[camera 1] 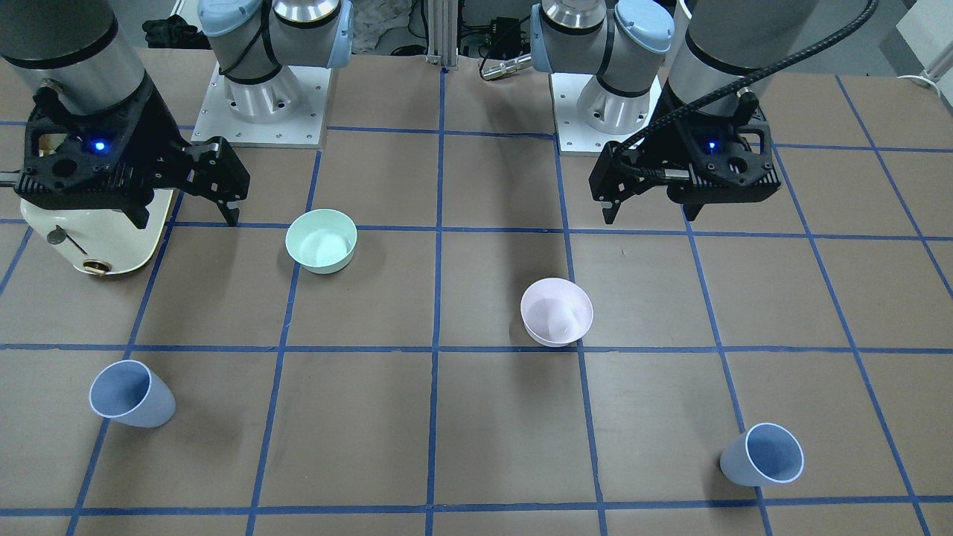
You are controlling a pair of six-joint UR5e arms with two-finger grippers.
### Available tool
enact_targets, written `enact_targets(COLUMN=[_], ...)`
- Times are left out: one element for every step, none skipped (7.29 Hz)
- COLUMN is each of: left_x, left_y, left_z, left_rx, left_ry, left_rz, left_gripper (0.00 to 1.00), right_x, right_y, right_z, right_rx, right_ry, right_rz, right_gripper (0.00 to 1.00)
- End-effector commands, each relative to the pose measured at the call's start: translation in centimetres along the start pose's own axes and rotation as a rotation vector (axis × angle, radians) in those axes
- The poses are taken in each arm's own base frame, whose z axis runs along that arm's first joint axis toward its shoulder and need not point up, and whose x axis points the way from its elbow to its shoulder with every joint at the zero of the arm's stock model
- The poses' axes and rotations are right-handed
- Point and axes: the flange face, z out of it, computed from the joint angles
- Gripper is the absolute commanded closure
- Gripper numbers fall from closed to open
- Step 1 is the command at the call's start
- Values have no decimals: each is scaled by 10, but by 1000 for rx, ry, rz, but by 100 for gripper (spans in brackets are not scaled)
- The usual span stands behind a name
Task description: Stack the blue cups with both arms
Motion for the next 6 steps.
enact_targets(left_x=[0, -1, -1, -1, -1, 0], left_y=[0, 0, -1, -1, -1, -2], left_z=[0, 0, 1, 1, 1, 1], left_rx=[0, 0, -1, 0, 0, 0], left_ry=[1, -1, -1, -1, 1, 2], left_rz=[1, 0, 0, -2, -2, 0], left_gripper=[0, 0, 0, 0, 0, 0], right_x=[1, -1, 0, 1, 0, 2], right_y=[0, 1, 1, 0, 0, 0], right_z=[0, -1, 1, -3, -2, 0], right_rx=[-1, 0, -2, 5, 5, 0], right_ry=[1, 1, 0, 2, 0, 1], right_rz=[3, -2, 0, 0, 0, 0], right_gripper=[0, 0, 0, 0, 0, 0])
